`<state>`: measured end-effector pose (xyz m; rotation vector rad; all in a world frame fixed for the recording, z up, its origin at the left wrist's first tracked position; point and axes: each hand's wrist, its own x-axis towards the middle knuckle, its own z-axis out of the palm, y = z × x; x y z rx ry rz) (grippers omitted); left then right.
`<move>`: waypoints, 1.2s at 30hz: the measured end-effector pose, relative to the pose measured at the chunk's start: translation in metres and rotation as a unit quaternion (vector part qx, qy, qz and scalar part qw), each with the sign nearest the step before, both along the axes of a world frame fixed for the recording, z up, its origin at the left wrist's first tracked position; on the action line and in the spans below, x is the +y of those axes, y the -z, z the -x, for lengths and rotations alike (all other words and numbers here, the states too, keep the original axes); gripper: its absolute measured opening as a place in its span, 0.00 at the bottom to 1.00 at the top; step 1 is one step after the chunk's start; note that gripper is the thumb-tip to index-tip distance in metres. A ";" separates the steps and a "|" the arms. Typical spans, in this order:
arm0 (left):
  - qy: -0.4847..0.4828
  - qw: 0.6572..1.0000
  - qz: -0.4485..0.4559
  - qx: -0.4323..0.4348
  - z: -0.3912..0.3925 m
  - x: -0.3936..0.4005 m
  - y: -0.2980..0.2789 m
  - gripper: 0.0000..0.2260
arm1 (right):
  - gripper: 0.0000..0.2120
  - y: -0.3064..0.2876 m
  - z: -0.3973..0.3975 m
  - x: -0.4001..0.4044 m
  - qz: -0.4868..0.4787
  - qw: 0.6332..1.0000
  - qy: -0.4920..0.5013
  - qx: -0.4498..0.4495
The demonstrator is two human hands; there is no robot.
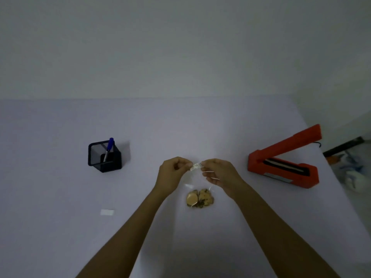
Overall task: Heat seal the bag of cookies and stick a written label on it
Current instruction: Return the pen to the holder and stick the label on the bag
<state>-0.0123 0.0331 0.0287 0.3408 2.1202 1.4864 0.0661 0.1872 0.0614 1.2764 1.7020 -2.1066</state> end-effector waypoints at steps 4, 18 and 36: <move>0.012 0.999 0.031 -0.026 -0.005 0.010 0.024 0.03 | 0.04 0.028 0.000 0.014 -0.034 0.998 -0.029 -0.038; 0.014 0.987 0.159 0.015 -0.020 0.019 0.075 0.07 | 0.07 0.106 -0.006 0.016 -0.298 0.925 -0.228 -0.066; 0.057 0.976 0.190 0.088 -0.019 0.032 0.087 0.09 | 0.06 0.117 -0.004 0.012 -0.358 0.900 -0.243 -0.053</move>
